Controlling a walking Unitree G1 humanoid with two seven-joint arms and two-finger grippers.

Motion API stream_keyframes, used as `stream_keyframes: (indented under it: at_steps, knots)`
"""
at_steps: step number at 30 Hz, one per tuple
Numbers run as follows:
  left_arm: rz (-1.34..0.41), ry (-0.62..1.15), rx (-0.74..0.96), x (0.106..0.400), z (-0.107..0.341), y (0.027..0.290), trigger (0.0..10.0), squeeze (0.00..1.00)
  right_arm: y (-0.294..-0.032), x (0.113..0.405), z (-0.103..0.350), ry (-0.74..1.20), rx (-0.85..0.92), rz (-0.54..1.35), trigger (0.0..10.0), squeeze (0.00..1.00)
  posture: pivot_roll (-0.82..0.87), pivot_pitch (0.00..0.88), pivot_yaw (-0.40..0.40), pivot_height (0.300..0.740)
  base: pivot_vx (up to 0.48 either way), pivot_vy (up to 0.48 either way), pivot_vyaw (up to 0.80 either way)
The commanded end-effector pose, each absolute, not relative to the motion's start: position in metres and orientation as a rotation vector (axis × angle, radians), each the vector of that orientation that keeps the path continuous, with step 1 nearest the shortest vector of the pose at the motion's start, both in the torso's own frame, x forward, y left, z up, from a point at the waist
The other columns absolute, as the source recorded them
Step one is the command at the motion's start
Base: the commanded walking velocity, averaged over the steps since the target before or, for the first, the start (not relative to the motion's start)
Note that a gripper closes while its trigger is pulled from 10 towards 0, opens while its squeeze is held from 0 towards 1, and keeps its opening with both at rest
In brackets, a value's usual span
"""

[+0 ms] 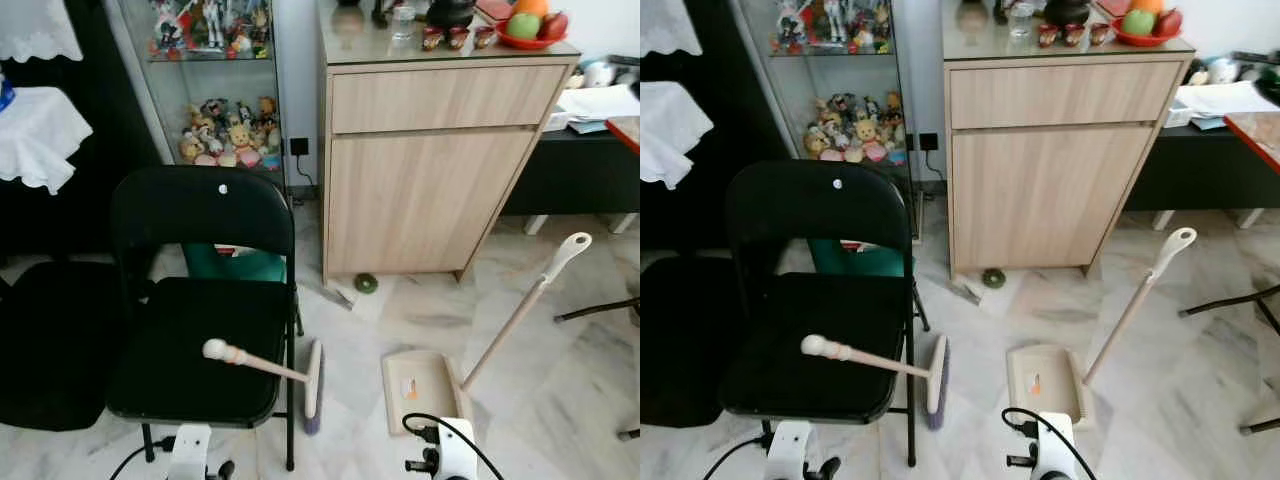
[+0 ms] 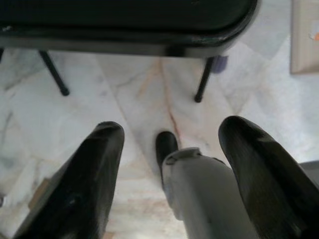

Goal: Sweep floor

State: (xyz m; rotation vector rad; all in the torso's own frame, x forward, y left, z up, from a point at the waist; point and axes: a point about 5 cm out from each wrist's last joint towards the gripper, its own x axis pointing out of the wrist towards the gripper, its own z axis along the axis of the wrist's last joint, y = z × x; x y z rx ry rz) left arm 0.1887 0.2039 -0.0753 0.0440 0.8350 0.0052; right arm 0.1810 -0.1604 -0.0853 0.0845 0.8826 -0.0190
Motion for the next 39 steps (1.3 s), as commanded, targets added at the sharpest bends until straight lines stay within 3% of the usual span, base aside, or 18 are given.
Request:
stream_keyframes:
  at_steps: [1,10,14,15,16,17,25,31,39]
  knots:
    - [0.002,0.856,0.038,0.183,-0.079,0.202,10.0,0.00,-0.163,0.181,-0.085,0.881,0.081,-0.024,10.0,0.00,0.07,0.092,-0.026,0.740,0.000,0.000,0.00]
    - [-0.006,0.853,0.054,0.182,-0.079,0.201,10.0,0.00,-0.162,0.181,-0.085,0.883,0.079,-0.023,10.0,0.00,0.06,0.088,-0.020,0.740,0.000,0.000,0.00]
    - [0.047,0.773,0.025,0.194,-0.071,0.205,10.0,0.00,-0.163,0.181,-0.085,0.884,0.079,-0.026,10.0,0.00,0.07,0.087,-0.019,0.740,0.000,0.000,0.00]
    - [0.051,0.753,0.023,0.197,-0.069,0.205,10.0,0.80,-0.163,0.181,-0.085,0.885,0.078,-0.027,10.0,0.00,0.07,0.087,-0.018,0.740,0.000,0.000,0.00]
    - [0.051,0.741,0.023,0.198,-0.068,0.205,10.0,0.80,-0.163,0.181,-0.085,0.885,0.077,-0.027,10.0,0.00,0.07,0.087,-0.018,0.740,0.000,0.000,0.00]
    - [0.040,0.729,0.031,0.199,-0.067,0.204,10.0,1.00,-0.163,0.181,-0.085,0.886,0.077,-0.027,10.0,0.00,0.07,0.087,-0.018,0.740,0.000,0.000,0.00]
    - [0.015,0.610,0.015,0.194,-0.061,0.209,10.0,1.00,-0.163,0.180,-0.086,0.888,0.074,-0.027,10.0,0.00,0.07,0.086,-0.015,0.740,0.000,0.000,0.00]
    - [0.023,0.642,0.028,0.179,-0.066,0.221,10.0,1.00,-0.163,0.180,-0.086,0.890,0.072,-0.023,10.0,0.00,0.07,0.087,-0.016,0.740,0.000,0.000,0.00]
    - [0.024,0.543,0.002,0.192,-0.055,0.221,10.0,1.00,-0.164,0.180,-0.086,0.890,0.068,-0.024,10.0,0.00,0.07,0.087,-0.018,0.740,0.000,0.000,0.00]
